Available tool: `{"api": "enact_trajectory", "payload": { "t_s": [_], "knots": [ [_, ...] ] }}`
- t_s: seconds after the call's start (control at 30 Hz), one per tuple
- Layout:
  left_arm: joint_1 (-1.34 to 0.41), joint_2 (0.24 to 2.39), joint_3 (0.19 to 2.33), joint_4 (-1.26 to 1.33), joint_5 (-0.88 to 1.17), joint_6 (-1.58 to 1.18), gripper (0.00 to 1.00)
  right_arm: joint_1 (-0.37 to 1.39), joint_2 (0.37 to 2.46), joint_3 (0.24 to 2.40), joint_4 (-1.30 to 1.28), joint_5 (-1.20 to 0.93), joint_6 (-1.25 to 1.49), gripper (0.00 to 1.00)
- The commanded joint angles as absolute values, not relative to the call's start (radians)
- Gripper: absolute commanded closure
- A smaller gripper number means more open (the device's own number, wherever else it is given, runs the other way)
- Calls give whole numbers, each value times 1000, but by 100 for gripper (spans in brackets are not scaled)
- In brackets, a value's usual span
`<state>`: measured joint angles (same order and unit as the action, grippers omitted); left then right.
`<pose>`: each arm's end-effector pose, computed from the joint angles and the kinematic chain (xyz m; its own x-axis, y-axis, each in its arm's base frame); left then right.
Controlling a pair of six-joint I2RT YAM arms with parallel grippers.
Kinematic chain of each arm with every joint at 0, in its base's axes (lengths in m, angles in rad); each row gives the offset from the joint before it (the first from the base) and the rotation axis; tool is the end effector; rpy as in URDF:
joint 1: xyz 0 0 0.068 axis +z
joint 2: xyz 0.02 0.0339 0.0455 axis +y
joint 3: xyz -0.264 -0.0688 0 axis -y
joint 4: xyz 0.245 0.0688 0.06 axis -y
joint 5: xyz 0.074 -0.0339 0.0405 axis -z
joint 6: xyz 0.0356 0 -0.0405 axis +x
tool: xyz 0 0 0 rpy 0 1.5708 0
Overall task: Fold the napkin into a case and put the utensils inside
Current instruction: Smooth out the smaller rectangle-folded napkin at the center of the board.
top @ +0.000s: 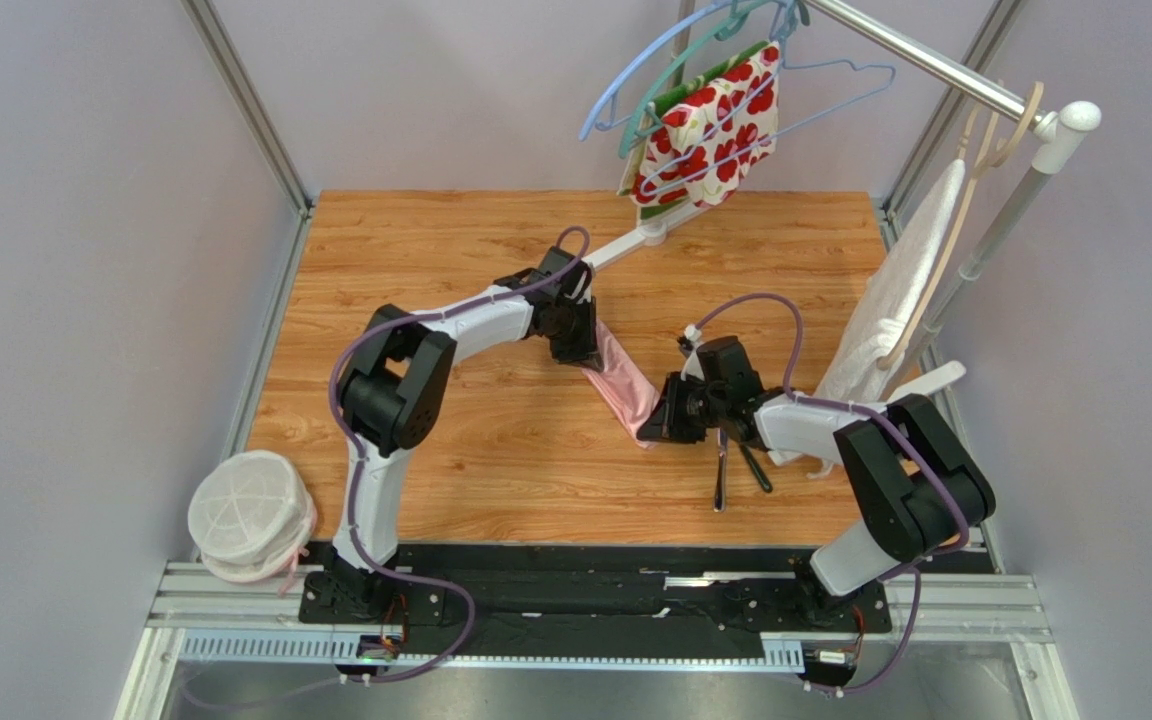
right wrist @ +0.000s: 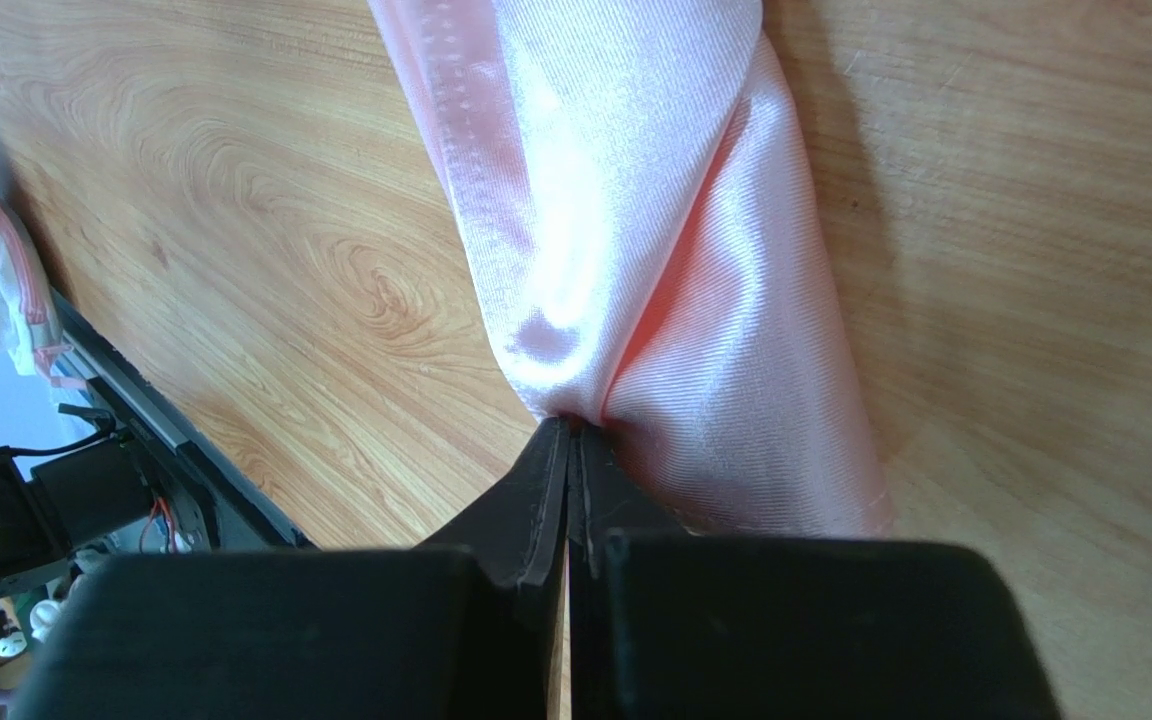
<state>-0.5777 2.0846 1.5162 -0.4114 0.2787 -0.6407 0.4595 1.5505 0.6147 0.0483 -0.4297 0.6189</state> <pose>0.3706 -0.2533 0.1722 -0.9483 -0.0679 -0.3101 0.1080 0.8496 -0.5162 0.2403 0.1354 0.1333 -0.9368 0.1249 -0.3268 -0.1172 0.7682 0.6294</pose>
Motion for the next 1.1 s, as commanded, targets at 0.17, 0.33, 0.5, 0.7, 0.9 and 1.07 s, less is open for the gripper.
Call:
{"api": "enact_trajectory", "payload": {
  "t_s": [0.17,0.33,0.5,0.7,0.9,1.07],
  "knots": [
    [-583,2083,1441,-374,226,-618,98,449,1483,741,-107,-453,563,100],
    [-580,2082,1416,-364,221,-612,99,451,1540,836,-135,-488,554,98],
    [-581,2086,1407,-359,218,-612,99,448,1595,862,-141,-502,542,99],
    [-577,2088,1408,-357,225,-607,100,451,1496,829,-182,-517,549,100],
    [-568,2086,1414,-371,225,-600,100,440,1329,744,-376,-502,468,100],
    [-568,2089,1411,-354,244,-612,100,399,1350,850,-379,-494,453,100]
  ]
}}
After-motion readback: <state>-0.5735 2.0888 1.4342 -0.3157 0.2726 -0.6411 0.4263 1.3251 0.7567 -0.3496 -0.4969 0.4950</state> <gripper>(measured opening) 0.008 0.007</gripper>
